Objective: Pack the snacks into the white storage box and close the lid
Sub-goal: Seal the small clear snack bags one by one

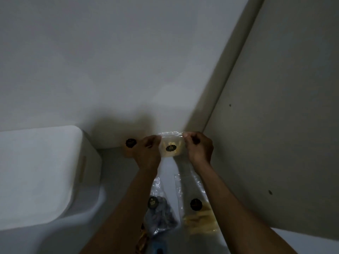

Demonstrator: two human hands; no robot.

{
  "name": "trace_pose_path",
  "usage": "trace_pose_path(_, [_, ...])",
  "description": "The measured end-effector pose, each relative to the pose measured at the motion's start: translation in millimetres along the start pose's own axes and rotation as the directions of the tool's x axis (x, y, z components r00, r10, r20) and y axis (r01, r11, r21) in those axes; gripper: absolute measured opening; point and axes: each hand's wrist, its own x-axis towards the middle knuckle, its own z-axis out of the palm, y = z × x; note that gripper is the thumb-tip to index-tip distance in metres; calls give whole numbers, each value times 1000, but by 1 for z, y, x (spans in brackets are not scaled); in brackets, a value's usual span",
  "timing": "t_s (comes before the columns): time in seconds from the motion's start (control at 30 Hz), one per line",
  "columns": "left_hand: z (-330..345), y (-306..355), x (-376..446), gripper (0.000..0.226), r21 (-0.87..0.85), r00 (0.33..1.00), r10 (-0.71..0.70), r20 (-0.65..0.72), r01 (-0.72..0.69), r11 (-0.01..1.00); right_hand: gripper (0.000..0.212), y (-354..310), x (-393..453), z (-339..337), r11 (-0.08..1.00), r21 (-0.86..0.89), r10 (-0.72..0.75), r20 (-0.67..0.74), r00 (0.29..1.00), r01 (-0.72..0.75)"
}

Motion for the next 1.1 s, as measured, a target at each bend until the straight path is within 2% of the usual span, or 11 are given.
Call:
trace_pose_path(0.03, [2,-3,5,2,22,1000,3,-1,-3,1000,13,3,3,3,1000,-3,2,-8,1000,-2])
trace_pose_path(0.17, [11,-10,19,21,77,999,33,-32,-31,997,10,6,14,13,1000,0,13,-23,1000,-13])
trace_pose_path(0.3, [17,-11,24,4,128,997,57,-60,-49,991,9,9,23,21,1000,-18,-21,-51,998,20])
trace_pose_path(0.5, [23,-18,31,9,115,995,23,-96,-12,993,9,9,30,25,999,-25,21,-66,998,-23])
trace_pose_path(0.57, [22,-17,30,19,108,995,22,-102,-10,994,8,10,28,22,999,-33,26,-69,997,-29])
trace_pose_path(0.67, [12,-9,23,25,147,991,74,-115,-56,987,9,8,17,13,999,-16,38,-100,994,-39])
trace_pose_path(0.77, [-16,-14,15,26,247,988,117,-99,-90,965,7,13,-9,3,997,-69,25,16,1000,-24])
trace_pose_path(0.87, [-58,-32,-2,33,469,989,89,-116,-25,883,10,27,-47,-2,995,-95,-17,178,984,34])
trace_pose_path(0.97, [-93,-54,-28,42,500,995,-25,-97,71,863,7,45,-81,2,973,-227,44,368,929,44])
trace_pose_path(1.0, [-101,-63,-34,48,529,993,-81,-83,113,841,14,51,-89,4,951,-305,83,417,905,54])
trace_pose_path(1.1, [-112,-86,-45,60,596,974,-219,-58,210,775,33,68,-109,15,919,-395,205,447,870,-14])
